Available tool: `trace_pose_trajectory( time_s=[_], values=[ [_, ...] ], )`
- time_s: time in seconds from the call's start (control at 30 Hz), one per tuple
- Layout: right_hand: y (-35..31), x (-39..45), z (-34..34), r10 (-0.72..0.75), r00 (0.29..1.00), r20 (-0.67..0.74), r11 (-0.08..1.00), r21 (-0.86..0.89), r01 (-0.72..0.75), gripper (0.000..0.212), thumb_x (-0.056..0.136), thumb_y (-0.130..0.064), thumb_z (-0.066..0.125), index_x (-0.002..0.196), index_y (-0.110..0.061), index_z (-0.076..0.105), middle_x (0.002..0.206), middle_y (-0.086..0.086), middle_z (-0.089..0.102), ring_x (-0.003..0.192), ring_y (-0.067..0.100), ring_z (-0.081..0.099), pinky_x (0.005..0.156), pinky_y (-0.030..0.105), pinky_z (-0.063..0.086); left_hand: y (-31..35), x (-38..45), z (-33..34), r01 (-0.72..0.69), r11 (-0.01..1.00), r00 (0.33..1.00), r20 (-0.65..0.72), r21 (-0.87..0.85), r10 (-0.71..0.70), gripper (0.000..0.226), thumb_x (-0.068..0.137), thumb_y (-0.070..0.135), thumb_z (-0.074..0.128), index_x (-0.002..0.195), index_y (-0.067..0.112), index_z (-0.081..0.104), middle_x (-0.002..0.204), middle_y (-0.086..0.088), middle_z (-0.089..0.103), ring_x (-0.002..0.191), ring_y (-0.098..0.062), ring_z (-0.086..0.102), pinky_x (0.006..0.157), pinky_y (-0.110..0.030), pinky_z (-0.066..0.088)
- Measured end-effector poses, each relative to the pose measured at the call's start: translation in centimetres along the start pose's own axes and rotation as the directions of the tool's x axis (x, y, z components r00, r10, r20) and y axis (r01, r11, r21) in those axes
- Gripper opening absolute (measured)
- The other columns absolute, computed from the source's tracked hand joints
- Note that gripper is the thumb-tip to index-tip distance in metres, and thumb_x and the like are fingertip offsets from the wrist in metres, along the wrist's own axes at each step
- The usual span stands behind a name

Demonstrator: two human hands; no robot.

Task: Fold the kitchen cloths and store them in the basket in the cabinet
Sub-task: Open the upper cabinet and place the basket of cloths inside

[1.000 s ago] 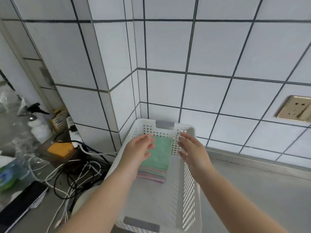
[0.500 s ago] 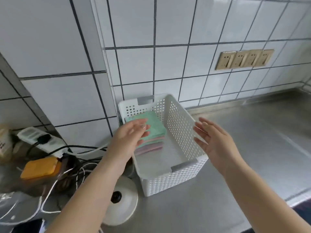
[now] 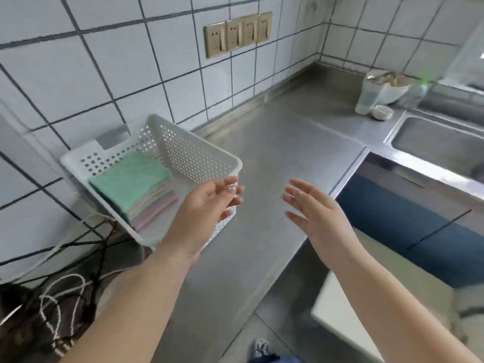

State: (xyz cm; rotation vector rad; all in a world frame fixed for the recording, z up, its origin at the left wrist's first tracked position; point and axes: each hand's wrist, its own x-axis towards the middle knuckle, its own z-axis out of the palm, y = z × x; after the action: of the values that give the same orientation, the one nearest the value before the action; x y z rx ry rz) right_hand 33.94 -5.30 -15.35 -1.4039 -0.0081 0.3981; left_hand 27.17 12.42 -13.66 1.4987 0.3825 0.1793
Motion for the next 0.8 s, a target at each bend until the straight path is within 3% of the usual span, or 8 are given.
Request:
trace_pose_trajectory(
  time_s=[0.23, 0.43, 0.63, 0.8],
  values=[
    [1.7, -3.3, -6.2, 0.015, 0.985, -0.174, 1.0, -0.019, -0.019, 0.016, 0.094, -0.019, 0.053, 0.105, -0.027, 0.061, 0.114, -0.001, 0.065, 0.109, 0.011, 0.06, 0.1, 0.036, 0.046, -2.0, -0.3, 5.7, 0.045, 0.999, 0.98, 0.191, 0.007, -0.045, 0.018, 0.094, 0.014, 0.051, 0.1, 0.024, 0.065, 0.093, 0.008, 0.071, 0.088, -0.007, 0.065, 0.084, -0.028, 0.048],
    [3.3, -11.7, -9.3, -0.015, 0.936, -0.351, 0.999, -0.034, 0.004, 0.02, 0.094, -0.026, 0.054, 0.112, -0.029, 0.061, 0.114, -0.009, 0.064, 0.104, 0.003, 0.062, 0.081, 0.02, 0.05, -3.5, -4.8, 8.4, 0.056, 0.997, 0.914, 0.4, 0.053, -0.073, 0.018, 0.095, 0.015, 0.051, 0.104, 0.022, 0.064, 0.093, 0.008, 0.071, 0.086, -0.004, 0.066, 0.086, -0.029, 0.049],
    [6.3, -24.0, -10.1, 0.021, 0.824, -0.566, 0.999, 0.05, 0.009, 0.016, 0.093, -0.025, 0.052, 0.106, -0.029, 0.061, 0.115, -0.007, 0.063, 0.106, 0.007, 0.061, 0.09, 0.028, 0.049, -5.3, -12.2, 9.9, 0.076, 0.989, 0.792, 0.595, 0.123, -0.135, 0.017, 0.095, 0.018, 0.052, 0.104, 0.025, 0.065, 0.095, 0.008, 0.073, 0.088, -0.005, 0.068, 0.079, -0.025, 0.049],
    [8.1, -33.8, -11.3, 0.022, 0.688, -0.726, 0.994, 0.092, 0.065, 0.019, 0.09, -0.025, 0.057, 0.107, -0.03, 0.063, 0.114, -0.007, 0.066, 0.11, 0.009, 0.06, 0.096, 0.032, 0.048, -6.0, -18.9, 12.8, 0.067, 0.98, 0.64, 0.746, 0.185, -0.184, 0.018, 0.092, 0.022, 0.055, 0.108, 0.026, 0.064, 0.102, 0.006, 0.072, 0.095, -0.008, 0.067, 0.083, -0.027, 0.05]
  ],
)
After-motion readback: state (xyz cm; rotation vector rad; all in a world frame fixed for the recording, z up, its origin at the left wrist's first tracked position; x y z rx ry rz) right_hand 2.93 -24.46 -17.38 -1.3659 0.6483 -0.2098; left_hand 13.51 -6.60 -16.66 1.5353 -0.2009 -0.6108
